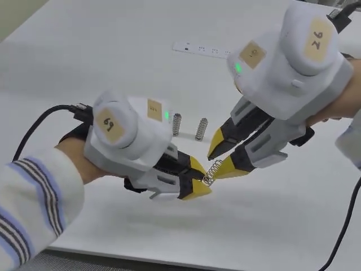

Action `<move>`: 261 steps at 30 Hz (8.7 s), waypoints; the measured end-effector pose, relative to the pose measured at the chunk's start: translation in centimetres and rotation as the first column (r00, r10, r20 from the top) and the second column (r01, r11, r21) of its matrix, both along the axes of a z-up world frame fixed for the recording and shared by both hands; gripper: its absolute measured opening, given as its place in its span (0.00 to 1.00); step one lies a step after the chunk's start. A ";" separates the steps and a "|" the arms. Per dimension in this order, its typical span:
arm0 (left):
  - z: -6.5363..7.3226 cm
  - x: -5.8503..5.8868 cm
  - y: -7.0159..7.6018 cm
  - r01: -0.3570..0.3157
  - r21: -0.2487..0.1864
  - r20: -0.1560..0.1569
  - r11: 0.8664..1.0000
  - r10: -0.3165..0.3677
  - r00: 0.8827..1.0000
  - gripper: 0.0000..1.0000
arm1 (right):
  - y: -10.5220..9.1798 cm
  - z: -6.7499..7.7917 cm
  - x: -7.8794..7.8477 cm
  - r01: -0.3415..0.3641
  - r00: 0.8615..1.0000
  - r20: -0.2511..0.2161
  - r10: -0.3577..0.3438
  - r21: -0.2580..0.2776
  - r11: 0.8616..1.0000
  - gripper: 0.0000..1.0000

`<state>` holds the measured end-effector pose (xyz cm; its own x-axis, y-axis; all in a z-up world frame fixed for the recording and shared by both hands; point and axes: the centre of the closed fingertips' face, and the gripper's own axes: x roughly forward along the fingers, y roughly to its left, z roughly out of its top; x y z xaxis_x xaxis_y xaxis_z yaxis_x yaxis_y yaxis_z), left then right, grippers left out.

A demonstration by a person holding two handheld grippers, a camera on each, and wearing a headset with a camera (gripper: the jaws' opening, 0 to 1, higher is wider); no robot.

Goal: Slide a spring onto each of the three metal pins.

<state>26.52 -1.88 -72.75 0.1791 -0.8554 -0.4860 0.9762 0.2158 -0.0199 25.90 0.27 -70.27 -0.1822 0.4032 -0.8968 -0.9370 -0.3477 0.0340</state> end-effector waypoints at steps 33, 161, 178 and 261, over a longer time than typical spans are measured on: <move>-0.1 -0.1 0.0 -0.008 -0.010 -0.038 1.000 0.007 0.999 0.03 | 0.4 -1.8 0.0 0.043 0.997 -0.064 -0.044 -0.012 0.999 0.08; -0.7 4.4 6.7 -0.399 -0.118 -0.115 0.909 0.387 0.915 0.98 | -5.9 -1.5 12.9 0.228 0.970 0.127 -0.209 -0.166 0.959 0.08; -1.1 4.8 6.9 -0.410 -0.109 -0.153 0.905 0.393 0.907 0.98 | -4.5 -2.7 14.4 0.174 0.980 0.131 -0.150 -0.197 0.965 0.08; -2.5 5.0 8.2 -0.458 -0.014 -0.185 0.889 0.447 0.875 0.96 | -5.1 -9.9 15.1 0.199 0.978 0.124 -0.167 -0.319 0.927 0.09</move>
